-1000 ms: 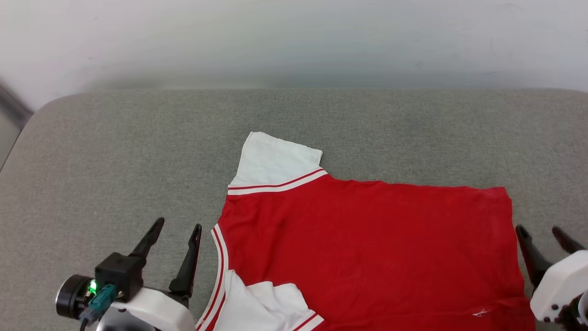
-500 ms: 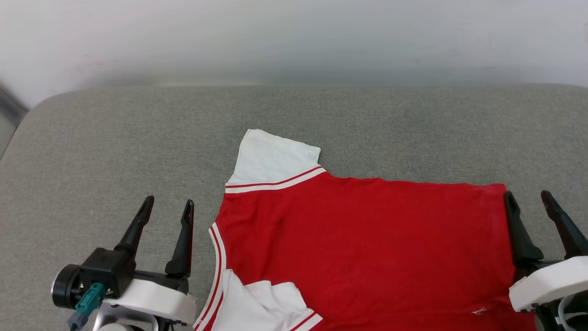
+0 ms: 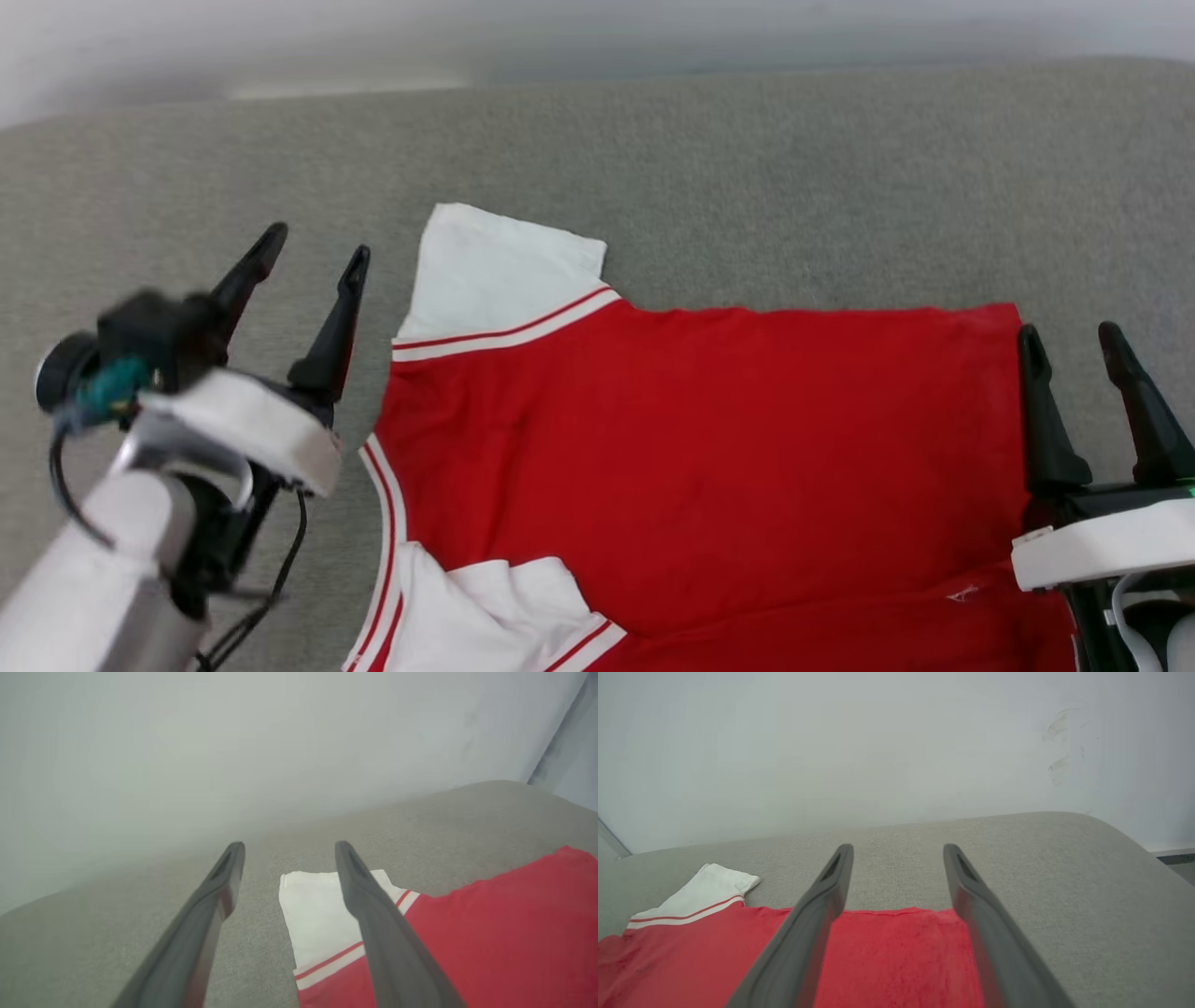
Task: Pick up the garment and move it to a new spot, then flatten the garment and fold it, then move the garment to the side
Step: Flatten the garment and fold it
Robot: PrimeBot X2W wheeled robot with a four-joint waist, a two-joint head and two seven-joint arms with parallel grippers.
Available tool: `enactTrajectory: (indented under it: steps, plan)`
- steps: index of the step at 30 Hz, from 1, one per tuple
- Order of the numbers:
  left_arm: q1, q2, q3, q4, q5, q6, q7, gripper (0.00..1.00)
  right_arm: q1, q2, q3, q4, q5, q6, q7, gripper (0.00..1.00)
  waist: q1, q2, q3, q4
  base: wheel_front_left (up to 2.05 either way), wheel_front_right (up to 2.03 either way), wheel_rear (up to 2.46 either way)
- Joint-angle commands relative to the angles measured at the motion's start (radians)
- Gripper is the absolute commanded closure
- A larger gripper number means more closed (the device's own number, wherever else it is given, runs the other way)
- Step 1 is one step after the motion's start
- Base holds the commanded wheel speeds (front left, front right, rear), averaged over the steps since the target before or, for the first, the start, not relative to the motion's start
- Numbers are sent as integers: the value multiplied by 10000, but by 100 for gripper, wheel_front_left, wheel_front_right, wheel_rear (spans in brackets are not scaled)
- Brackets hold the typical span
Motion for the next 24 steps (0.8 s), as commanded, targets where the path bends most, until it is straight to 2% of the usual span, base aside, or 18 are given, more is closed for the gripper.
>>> enactTrajectory:
  steps: [1, 5, 6, 11, 13, 14, 15, 19, 24]
  plan:
    - [-682, 322, -146, 239, -398, -516, 1029, 0, -255, 90, 40, -92, 30, -3, -79, 0, 0, 0, 664, -410, 0, 0, 0]
    - [-2334, 1060, -425, 828, -1034, -1365, 3407, 0, -480, 150, 139, -91, 26, -3, -115, 0, 0, 0, 1312, -708, 0, 0, 0]
    - [-2334, 1060, -425, 828, -1034, -1365, 3407, 0, -480, 150, 139, -91, 26, -3, -115, 0, 0, 0, 1312, -708, 0, 0, 0]
    - [-4107, 1632, -810, 1470, -2118, -1726, 6320, 0, -796, 191, 205, 88, -27, -3, -284, 0, 0, 0, 1920, -1088, 0, 0, 0]
    - [-4625, 1759, -835, 1784, -2540, -1769, 7258, 0, -844, 214, 309, 160, -13, -3, -327, 0, 0, 0, 2131, -1243, 0, 0, 0]
    - [-5104, 1856, -842, 2097, -2901, -1767, 8089, 0, -942, 237, 410, 202, 10, -3, -384, 0, 0, 0, 2353, -1403, 0, 0, 0]
    - [-5104, 1856, -842, 2097, -2901, -1767, 8089, 0, -942, 237, 410, 202, 10, -3, -384, 0, 0, 0, 2353, -1403, 0, 0, 0]
    - [-5865, 1853, -770, 2666, -3564, -1531, 9540, 0, -1107, 288, 570, 301, 47, -3, -508, 0, 0, 0, 2769, -1688, 0, 0, 0]
    - [-6750, 2013, -915, 3290, -3479, -1146, 10656, 0, -1349, 347, 950, 724, 2, -4, -690, 0, 0, 0, 3385, -2082, 0, 0, 0]
